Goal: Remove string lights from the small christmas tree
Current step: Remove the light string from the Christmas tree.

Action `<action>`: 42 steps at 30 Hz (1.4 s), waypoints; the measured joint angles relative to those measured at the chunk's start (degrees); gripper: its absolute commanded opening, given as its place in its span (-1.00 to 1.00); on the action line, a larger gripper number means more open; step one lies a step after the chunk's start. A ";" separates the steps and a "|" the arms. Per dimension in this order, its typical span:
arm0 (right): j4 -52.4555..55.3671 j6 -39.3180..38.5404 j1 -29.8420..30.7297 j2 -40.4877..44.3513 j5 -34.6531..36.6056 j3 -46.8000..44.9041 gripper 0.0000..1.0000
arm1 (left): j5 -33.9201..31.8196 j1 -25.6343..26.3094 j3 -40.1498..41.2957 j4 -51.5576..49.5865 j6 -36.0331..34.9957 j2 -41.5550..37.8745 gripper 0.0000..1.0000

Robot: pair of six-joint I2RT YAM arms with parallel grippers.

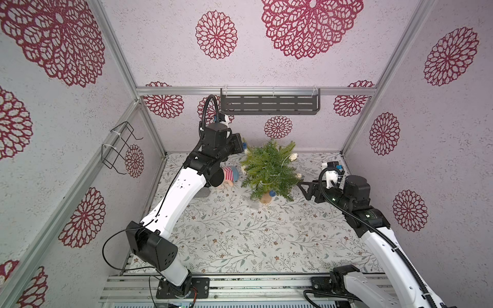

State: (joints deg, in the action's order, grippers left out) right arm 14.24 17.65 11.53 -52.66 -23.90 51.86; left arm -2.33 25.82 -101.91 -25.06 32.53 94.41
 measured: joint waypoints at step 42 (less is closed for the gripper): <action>3.56 -4.17 -1.86 -25.57 5.05 32.92 0.89 | 15.19 -2.51 -37.03 18.16 4.17 35.74 -0.95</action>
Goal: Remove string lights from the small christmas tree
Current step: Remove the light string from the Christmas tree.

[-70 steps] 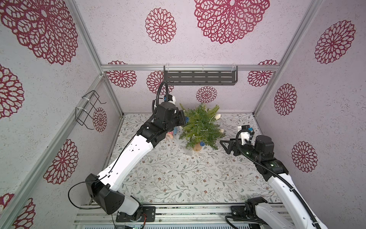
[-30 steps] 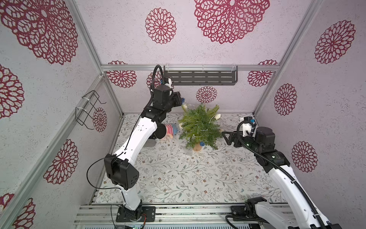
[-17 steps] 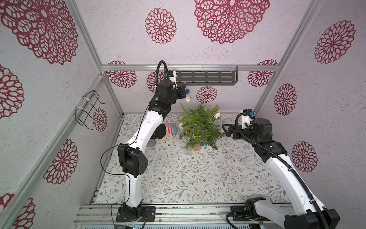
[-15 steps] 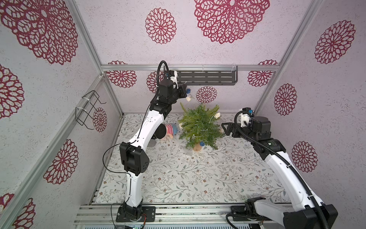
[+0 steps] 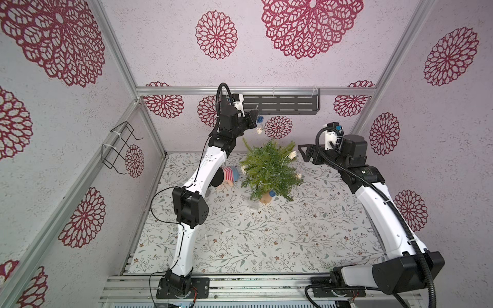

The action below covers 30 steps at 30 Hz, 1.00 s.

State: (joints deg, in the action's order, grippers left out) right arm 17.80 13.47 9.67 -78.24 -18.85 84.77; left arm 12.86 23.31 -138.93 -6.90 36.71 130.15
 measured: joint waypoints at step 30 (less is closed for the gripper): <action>-11.37 -5.60 -3.26 -28.79 -24.94 21.44 0.72 | 3.82 5.62 -7.48 6.23 8.57 5.70 -1.00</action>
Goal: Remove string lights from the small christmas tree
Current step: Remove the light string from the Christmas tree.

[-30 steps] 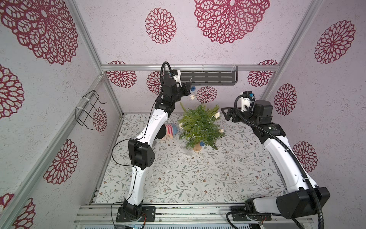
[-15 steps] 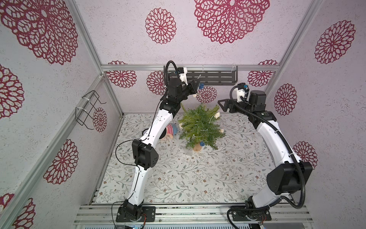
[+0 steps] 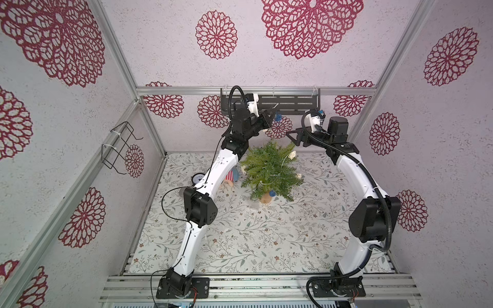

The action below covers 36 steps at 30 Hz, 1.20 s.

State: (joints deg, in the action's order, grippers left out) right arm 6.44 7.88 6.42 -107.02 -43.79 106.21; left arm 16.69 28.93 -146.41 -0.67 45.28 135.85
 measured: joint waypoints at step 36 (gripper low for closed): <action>-8.72 4.24 2.73 -18.23 -12.81 17.18 0.61 | 2.64 1.27 -1.97 1.95 1.97 0.48 -1.00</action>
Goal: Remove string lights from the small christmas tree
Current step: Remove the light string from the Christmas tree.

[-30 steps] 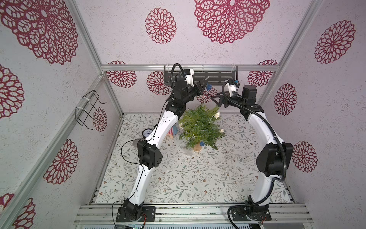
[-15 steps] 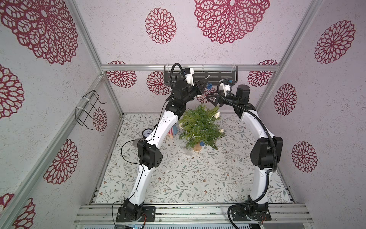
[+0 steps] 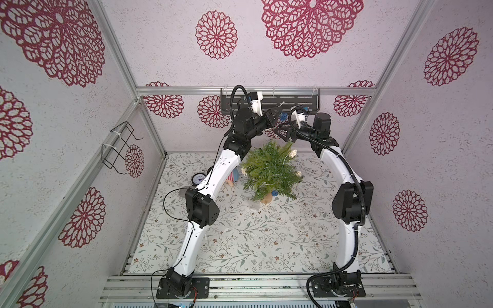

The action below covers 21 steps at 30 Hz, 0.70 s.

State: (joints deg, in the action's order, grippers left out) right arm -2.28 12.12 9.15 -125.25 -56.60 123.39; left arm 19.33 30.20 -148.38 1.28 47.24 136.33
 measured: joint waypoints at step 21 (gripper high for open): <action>-6.86 7.30 -0.70 -1.07 -5.05 0.00 0.22 | 0.90 0.22 0.02 0.17 0.39 0.00 -1.00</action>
State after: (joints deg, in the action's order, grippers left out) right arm -9.15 19.42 8.45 -126.32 -61.65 123.39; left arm 20.23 30.41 -148.35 1.45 47.64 136.33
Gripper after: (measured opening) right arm 0.608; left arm 0.045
